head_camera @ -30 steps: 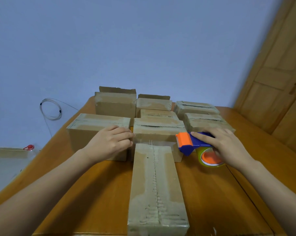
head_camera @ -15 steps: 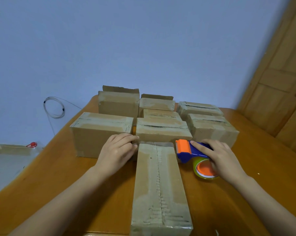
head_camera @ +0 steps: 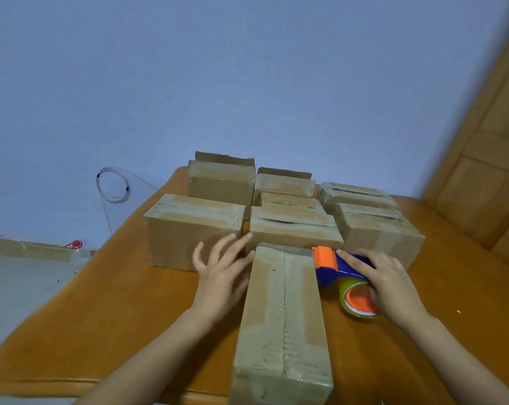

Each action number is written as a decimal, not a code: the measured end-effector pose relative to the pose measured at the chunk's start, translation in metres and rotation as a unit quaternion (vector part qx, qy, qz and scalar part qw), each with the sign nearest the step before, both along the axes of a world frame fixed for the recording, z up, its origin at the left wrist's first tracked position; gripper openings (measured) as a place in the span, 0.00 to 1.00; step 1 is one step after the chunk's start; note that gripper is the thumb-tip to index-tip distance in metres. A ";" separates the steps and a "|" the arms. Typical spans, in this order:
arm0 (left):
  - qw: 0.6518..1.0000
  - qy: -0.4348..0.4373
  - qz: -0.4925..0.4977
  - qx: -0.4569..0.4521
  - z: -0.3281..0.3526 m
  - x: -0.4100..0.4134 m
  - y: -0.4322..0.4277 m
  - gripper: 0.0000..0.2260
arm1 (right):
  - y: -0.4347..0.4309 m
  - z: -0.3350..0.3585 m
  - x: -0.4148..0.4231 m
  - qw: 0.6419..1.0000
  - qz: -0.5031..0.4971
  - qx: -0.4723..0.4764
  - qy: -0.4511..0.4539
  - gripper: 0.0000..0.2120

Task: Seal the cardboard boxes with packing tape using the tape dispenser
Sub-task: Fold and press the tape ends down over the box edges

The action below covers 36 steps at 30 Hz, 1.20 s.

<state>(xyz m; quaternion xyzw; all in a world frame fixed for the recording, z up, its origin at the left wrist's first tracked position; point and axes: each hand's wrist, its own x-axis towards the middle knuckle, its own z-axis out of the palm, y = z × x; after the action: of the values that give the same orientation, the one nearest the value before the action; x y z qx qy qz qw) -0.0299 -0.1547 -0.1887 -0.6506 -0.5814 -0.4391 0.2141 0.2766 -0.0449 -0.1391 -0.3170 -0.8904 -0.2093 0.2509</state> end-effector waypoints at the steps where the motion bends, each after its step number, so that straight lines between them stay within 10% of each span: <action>1: 1.000 0.000 0.003 -0.016 -0.004 -0.002 -0.004 0.16 | -0.001 0.000 0.000 1.000 0.001 0.000 -0.003 0.48; 9: 0.995 -0.083 0.045 -0.043 0.029 -0.012 -0.009 0.07 | -0.008 0.007 -0.009 1.000 -0.001 0.022 -0.017 0.48; 14: 0.983 -0.063 -0.025 -0.172 0.096 0.010 -0.026 0.27 | -0.013 -0.001 -0.011 1.000 -0.022 0.007 0.001 0.49; 23: 0.850 0.152 -0.010 -0.504 0.124 0.091 -0.066 0.41 | -0.039 -0.019 -0.031 0.995 -0.026 -0.035 0.087 0.47; 36: 0.862 0.234 -0.025 -0.449 0.118 0.036 -0.074 0.27 | -0.086 -0.042 -0.065 0.990 -0.062 -0.057 0.109 0.50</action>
<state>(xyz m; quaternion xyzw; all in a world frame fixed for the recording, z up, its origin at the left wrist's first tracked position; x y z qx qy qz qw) 0.0062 -0.2284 -0.0705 -0.7746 -0.6315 0.0295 0.0177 0.2113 -0.1312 -0.1808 -0.4065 -0.8466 -0.1382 0.3145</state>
